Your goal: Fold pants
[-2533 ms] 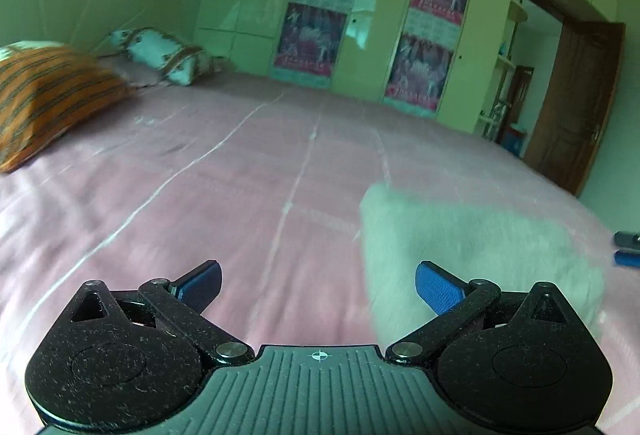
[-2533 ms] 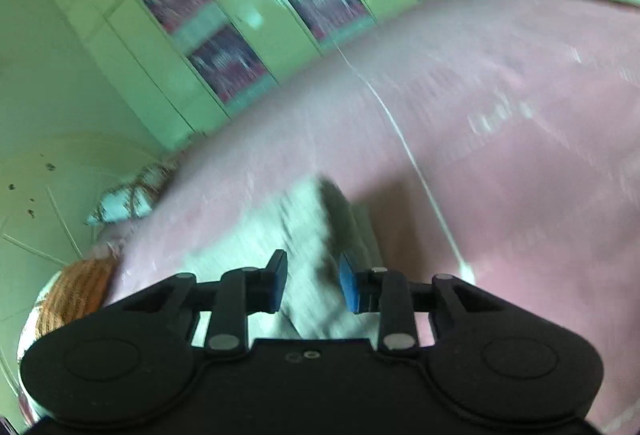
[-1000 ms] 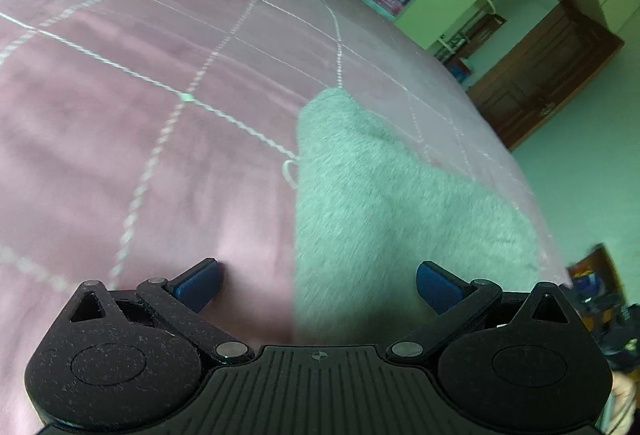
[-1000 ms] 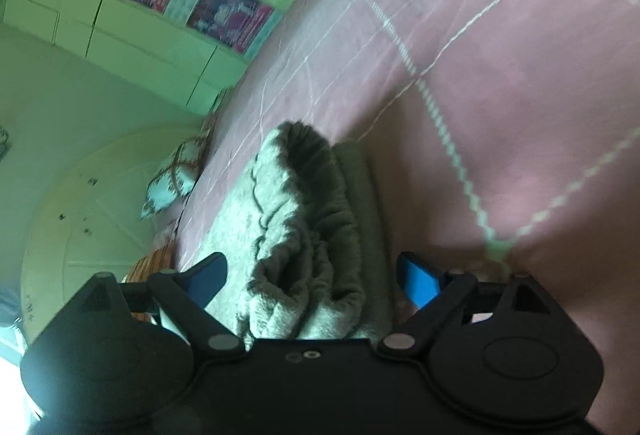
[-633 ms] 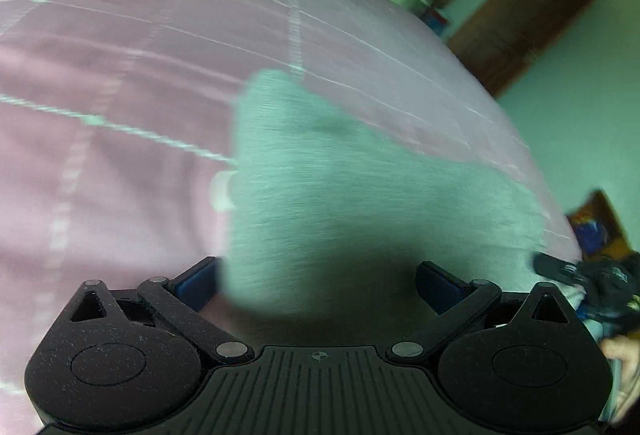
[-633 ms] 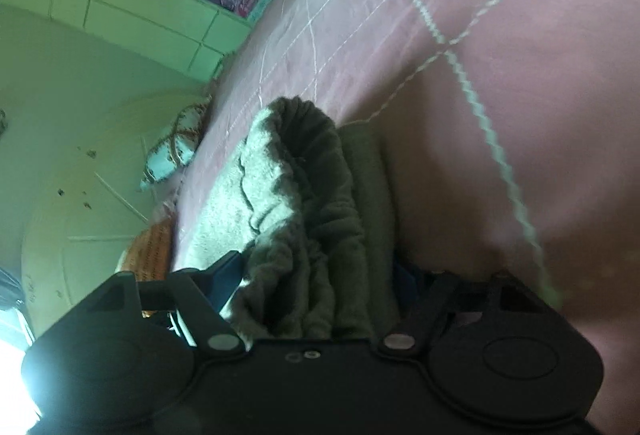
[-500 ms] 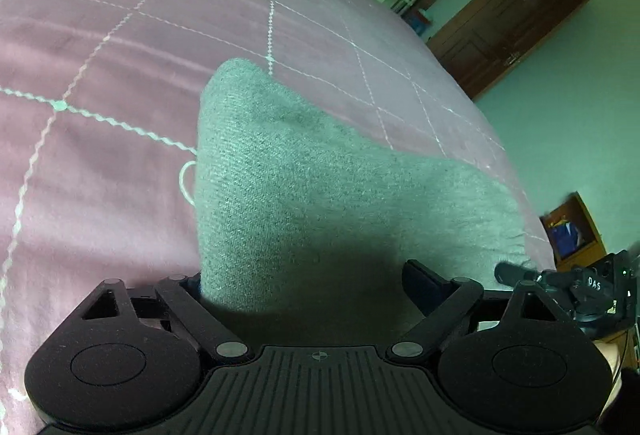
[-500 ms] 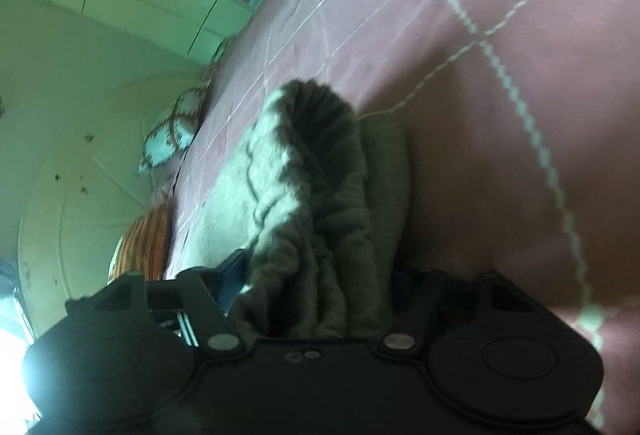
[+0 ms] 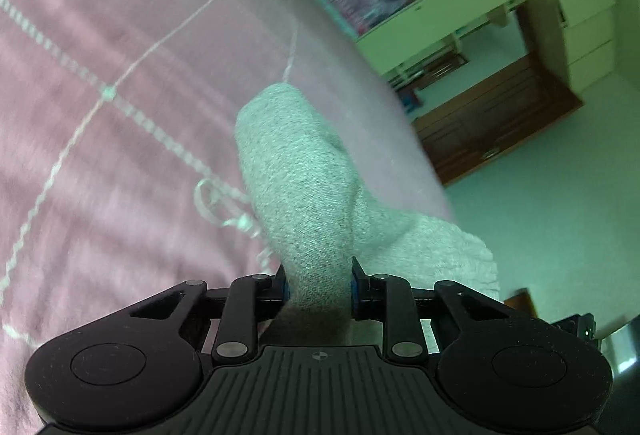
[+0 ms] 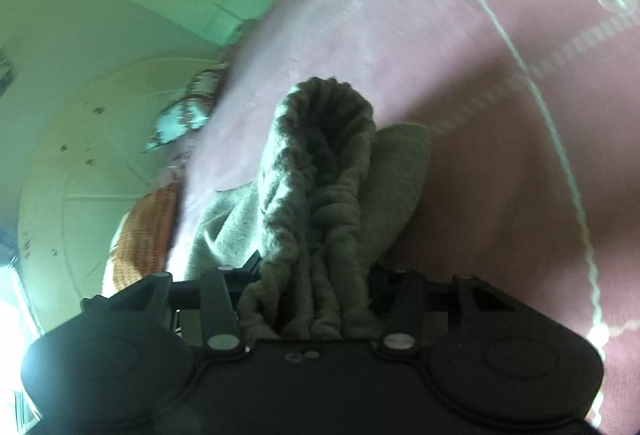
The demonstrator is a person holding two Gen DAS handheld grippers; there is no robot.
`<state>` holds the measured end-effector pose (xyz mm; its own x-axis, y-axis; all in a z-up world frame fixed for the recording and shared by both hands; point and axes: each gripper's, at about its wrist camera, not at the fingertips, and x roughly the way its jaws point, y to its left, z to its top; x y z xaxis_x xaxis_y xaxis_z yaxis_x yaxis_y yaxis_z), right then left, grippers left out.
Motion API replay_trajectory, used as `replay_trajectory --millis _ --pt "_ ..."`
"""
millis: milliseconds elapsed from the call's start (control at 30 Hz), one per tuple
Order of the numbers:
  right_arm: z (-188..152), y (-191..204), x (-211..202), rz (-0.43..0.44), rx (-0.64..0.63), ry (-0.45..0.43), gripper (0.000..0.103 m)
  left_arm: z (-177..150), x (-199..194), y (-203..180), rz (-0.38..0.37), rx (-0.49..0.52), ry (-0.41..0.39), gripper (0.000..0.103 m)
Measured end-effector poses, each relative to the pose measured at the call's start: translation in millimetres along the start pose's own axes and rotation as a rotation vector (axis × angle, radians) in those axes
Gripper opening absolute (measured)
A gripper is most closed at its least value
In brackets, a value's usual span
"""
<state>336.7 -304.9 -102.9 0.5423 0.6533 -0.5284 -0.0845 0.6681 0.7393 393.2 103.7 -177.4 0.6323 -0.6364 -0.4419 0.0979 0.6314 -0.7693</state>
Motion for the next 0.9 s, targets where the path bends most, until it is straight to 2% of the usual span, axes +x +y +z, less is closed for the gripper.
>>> replay_trajectory --millis 200,433,500,533,567,600,633,667,700,767,833,900 --pt "47 41 18 0.047 -0.109 -0.014 0.039 58 -11 -8 -0.006 0.041 -0.083 0.026" --pt "136 60 86 0.087 -0.192 -0.027 0.039 159 29 2 0.060 0.115 -0.146 0.026" --pt "156 49 107 0.065 -0.209 -0.052 0.041 175 45 12 0.099 0.105 -0.152 0.033" --pt "162 37 119 0.022 -0.232 -0.065 0.051 178 56 21 0.151 0.105 -0.146 0.047" --pt "166 20 133 -0.075 -0.230 -0.063 0.071 176 63 25 0.244 0.134 -0.154 0.048" --pt "165 3 143 -0.187 -0.200 -0.046 0.075 171 69 27 0.381 0.192 -0.161 0.048" --pt "163 -10 148 -0.302 -0.183 -0.029 0.063 167 70 28 0.446 0.233 -0.157 0.048" --pt "159 -15 144 -0.297 -0.198 -0.050 0.060 161 65 28 0.449 0.263 -0.175 0.048" --pt "156 -15 134 -0.245 -0.210 -0.089 0.059 156 60 24 0.463 0.294 -0.195 0.048" --pt "151 -3 121 -0.266 -0.278 -0.142 0.059 151 60 12 0.527 0.385 -0.214 0.048" --pt "149 13 114 -0.219 -0.325 -0.186 0.059 146 63 -3 0.540 0.425 -0.225 0.048" --pt "147 30 116 -0.209 -0.371 -0.216 0.060 139 70 -11 0.561 0.463 -0.208 0.055"
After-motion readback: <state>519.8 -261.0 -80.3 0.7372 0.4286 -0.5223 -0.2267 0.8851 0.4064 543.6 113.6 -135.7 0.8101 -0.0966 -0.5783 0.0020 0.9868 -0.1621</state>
